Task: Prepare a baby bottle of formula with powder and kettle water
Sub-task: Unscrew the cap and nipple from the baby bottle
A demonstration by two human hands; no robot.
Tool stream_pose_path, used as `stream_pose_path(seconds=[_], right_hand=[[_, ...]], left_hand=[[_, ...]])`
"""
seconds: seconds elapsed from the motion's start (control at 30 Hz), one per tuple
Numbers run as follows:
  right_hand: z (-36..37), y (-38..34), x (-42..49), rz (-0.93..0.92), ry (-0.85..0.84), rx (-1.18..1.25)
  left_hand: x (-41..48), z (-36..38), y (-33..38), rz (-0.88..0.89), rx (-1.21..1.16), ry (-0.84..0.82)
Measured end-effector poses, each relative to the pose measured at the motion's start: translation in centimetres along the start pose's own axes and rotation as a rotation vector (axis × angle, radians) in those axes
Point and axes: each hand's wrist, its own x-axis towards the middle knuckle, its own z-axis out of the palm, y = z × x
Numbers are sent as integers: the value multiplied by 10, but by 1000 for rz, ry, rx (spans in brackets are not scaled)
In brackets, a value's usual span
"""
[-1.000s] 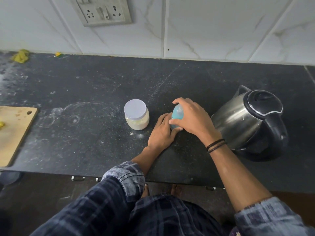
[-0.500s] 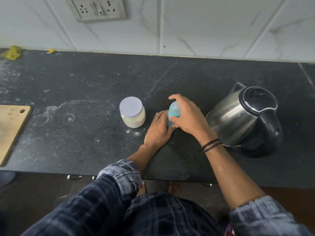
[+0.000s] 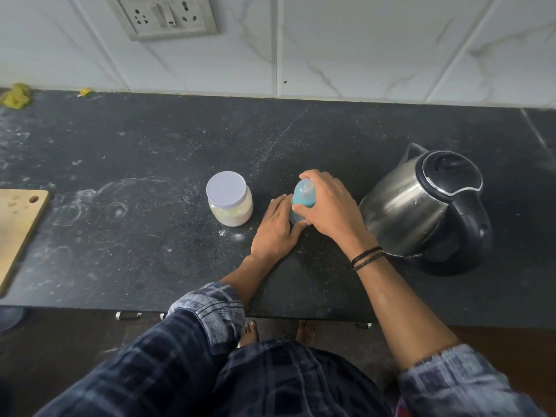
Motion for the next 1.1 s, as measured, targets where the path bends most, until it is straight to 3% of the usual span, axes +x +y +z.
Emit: stream_pose_path(seconds=[1.1], right_hand=[[1, -1, -1, 5, -9, 51]], left_hand=[[2, 3, -6, -36, -10, -17]])
